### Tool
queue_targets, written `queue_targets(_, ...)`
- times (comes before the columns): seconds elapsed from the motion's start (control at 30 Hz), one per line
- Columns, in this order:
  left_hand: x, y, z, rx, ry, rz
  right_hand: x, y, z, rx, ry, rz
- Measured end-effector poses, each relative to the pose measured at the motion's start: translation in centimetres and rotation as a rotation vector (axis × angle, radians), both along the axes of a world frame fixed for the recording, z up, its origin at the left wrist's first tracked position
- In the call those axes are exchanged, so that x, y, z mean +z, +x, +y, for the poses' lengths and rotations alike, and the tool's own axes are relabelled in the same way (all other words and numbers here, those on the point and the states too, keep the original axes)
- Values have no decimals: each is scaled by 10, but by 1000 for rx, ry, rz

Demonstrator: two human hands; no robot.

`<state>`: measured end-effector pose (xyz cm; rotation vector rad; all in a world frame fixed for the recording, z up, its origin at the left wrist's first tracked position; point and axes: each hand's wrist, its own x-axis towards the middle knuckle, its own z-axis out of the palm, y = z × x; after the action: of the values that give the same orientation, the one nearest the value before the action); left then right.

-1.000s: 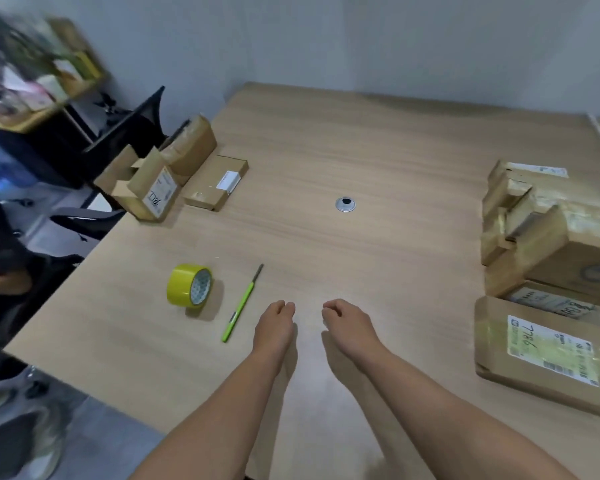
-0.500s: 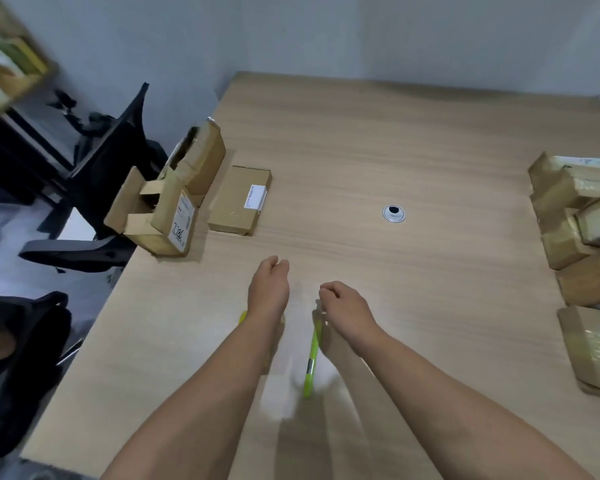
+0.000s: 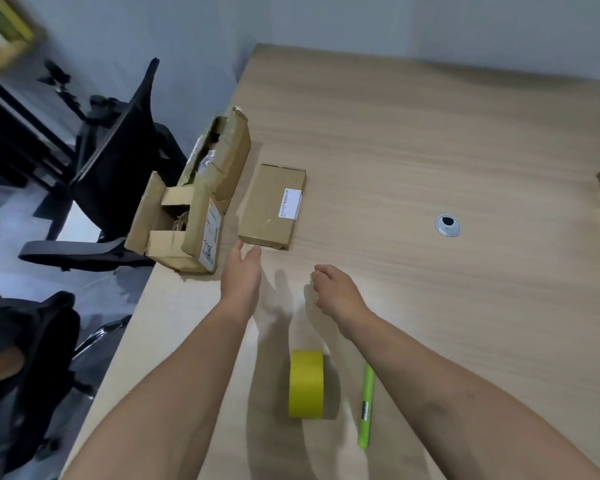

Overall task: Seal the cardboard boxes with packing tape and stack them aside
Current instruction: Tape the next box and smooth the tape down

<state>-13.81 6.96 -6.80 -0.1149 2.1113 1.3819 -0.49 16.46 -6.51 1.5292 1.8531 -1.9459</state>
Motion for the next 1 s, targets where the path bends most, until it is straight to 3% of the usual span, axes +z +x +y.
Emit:
queue_targets(0.27,-26,-54,14,-87,-33,-20,5,-60,7,-124,-229,106)
queue_targets(0.5,-68,-72,18,-76,-2,-43,-5,-82,15,-38,-227,169)
queue_targets(0.8,-33,-37,22,-30,12,-54,-15,-57,18,-109,-234,117)
queue_targets(1.0,-18,-2,15,-107,21,-44,-11,-27,17,-230,-248,63)
